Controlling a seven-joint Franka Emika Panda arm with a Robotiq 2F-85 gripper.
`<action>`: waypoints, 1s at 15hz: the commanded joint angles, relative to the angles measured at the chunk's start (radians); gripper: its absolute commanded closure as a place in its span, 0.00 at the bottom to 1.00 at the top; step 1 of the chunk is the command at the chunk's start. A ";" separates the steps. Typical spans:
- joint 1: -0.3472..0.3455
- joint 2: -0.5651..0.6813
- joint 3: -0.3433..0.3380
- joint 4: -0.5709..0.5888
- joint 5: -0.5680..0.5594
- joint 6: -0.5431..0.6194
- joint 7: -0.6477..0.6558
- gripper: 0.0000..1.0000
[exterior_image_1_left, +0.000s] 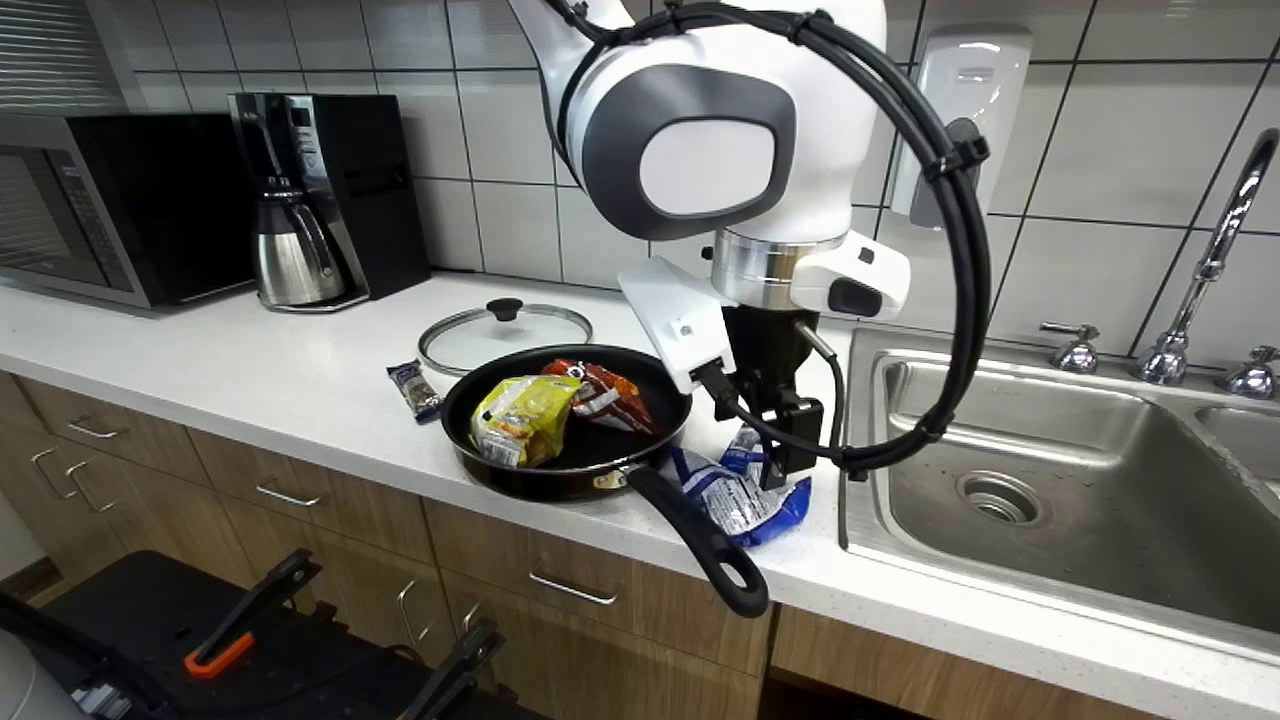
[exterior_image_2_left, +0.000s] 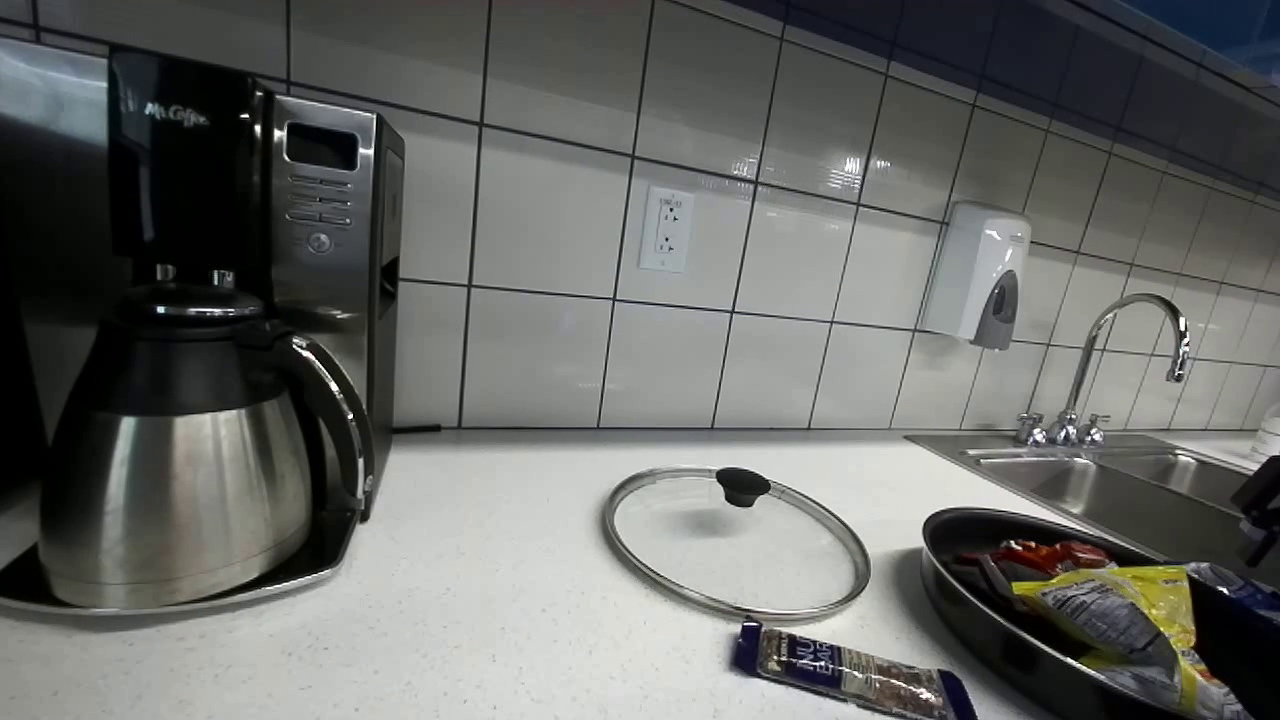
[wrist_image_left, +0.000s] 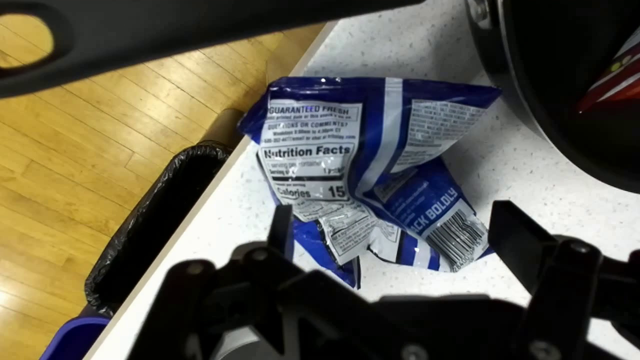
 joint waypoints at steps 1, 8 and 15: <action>-0.011 0.043 0.008 0.037 0.022 -0.002 -0.036 0.00; -0.057 0.092 0.059 0.080 0.007 -0.011 -0.021 0.00; -0.082 0.123 0.085 0.107 0.009 -0.010 -0.018 0.42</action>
